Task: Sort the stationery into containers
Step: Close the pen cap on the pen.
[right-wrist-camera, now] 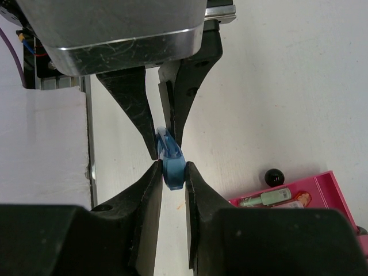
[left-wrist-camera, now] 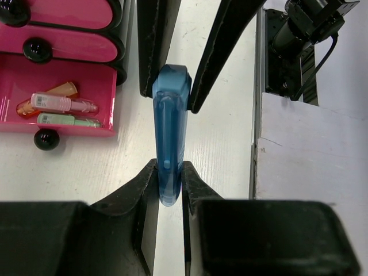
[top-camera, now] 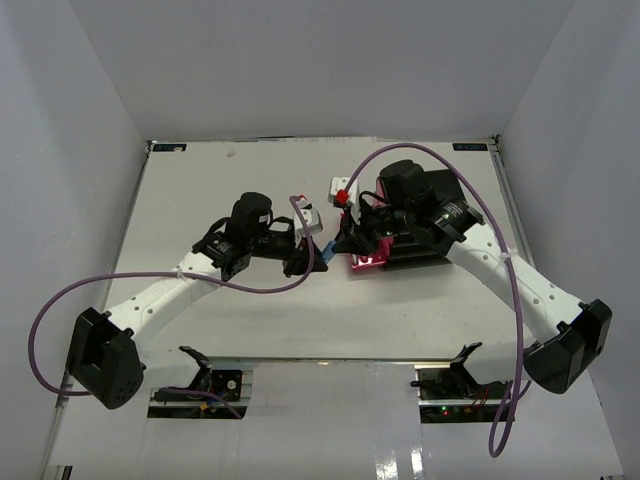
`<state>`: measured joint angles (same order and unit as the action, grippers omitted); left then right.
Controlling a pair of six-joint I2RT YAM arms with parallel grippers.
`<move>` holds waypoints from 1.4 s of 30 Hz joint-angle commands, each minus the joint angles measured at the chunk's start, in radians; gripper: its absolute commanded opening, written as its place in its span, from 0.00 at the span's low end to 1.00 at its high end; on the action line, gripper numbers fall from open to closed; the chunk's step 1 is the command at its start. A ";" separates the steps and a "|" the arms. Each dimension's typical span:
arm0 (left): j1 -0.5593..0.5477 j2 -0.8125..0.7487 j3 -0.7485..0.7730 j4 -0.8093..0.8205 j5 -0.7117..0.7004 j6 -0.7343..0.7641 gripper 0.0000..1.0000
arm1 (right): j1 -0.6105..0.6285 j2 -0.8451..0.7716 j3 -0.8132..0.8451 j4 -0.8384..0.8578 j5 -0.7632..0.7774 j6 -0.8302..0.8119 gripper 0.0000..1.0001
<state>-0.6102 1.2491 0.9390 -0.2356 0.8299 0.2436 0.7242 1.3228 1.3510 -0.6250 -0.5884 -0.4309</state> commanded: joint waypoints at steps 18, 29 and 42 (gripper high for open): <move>0.023 -0.120 0.006 0.202 0.064 -0.021 0.00 | 0.078 0.079 -0.021 -0.127 -0.008 -0.025 0.08; 0.021 -0.108 -0.011 0.104 0.026 0.025 0.38 | 0.077 -0.008 0.027 -0.136 0.079 -0.046 0.08; 0.021 -0.184 -0.132 0.016 -0.070 0.031 0.80 | 0.047 -0.074 0.059 -0.090 0.263 -0.039 0.08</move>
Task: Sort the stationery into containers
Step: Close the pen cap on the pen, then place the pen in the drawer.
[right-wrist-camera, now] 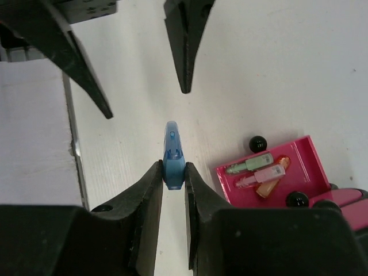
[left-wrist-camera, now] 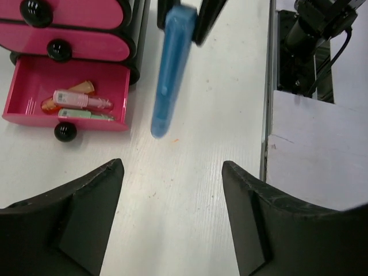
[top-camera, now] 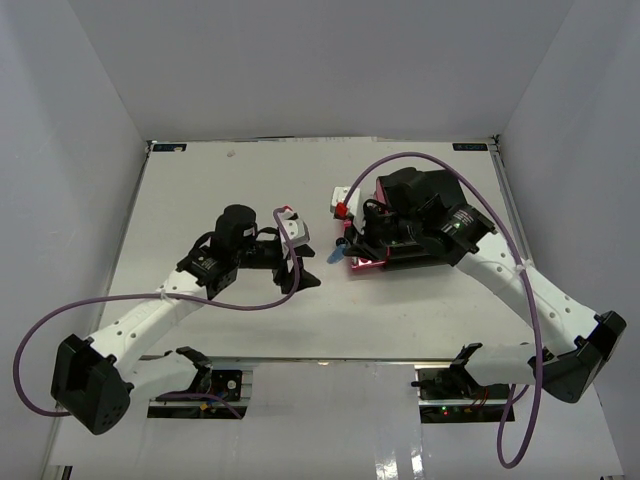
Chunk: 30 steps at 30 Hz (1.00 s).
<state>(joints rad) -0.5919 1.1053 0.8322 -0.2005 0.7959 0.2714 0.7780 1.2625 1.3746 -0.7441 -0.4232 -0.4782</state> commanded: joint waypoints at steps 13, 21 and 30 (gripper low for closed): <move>0.118 -0.044 -0.090 0.041 -0.616 -0.388 0.97 | -0.006 0.001 -0.297 0.511 0.506 0.073 0.08; 0.242 -0.035 -0.087 0.032 -0.761 -0.517 0.98 | -0.009 0.110 -0.423 0.857 0.711 0.073 0.08; 0.244 -0.039 -0.085 0.026 -0.768 -0.509 0.98 | -0.031 0.245 -0.533 1.146 0.756 0.041 0.08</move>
<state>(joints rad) -0.3496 1.0798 0.7456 -0.1764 0.0498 -0.2268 0.7563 1.4826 0.8394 0.2153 0.3016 -0.4263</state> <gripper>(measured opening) 0.979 0.238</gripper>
